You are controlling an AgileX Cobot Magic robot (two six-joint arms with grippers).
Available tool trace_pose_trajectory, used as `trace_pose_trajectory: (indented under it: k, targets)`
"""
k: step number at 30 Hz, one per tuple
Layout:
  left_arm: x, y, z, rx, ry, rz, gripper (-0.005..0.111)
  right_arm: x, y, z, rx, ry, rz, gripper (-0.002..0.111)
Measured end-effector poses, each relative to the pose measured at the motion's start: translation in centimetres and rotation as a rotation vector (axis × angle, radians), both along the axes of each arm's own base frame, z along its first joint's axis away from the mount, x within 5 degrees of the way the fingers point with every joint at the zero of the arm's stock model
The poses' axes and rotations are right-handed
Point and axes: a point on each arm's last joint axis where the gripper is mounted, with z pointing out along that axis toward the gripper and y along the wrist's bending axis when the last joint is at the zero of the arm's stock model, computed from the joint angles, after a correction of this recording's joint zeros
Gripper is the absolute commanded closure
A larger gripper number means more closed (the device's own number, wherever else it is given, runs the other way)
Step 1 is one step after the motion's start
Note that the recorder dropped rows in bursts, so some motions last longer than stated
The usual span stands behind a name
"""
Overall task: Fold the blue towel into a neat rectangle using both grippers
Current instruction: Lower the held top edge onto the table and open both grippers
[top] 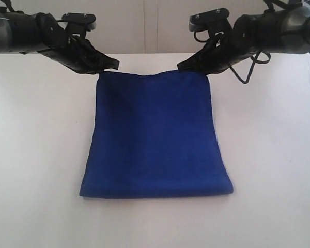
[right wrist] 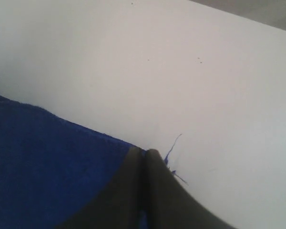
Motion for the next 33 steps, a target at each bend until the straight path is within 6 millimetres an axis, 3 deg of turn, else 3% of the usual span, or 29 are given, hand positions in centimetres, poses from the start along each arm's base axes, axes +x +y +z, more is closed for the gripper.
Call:
trace_pose_trajectory:
  k: [19,24,29,33]
  targets:
    - [1.8,-0.2,-4.8,-0.008,-0.032,0.061,0.107,1.6,0.4,-5.2,-0.002,-0.011,-0.009,0.108]
    - [2.0,-0.2,-6.3,-0.002,-0.018,0.068,0.107,2.0,0.5,-5.7,0.005,-0.041,-0.012,0.108]
    - [2.1,-0.2,-6.3,-0.007,-0.029,0.076,0.107,2.1,0.5,-5.7,0.010,-0.061,-0.013,0.108]
    - [2.1,-0.2,-6.3,-0.008,-0.030,0.078,0.105,2.1,0.5,-5.7,0.010,-0.061,-0.013,0.100]
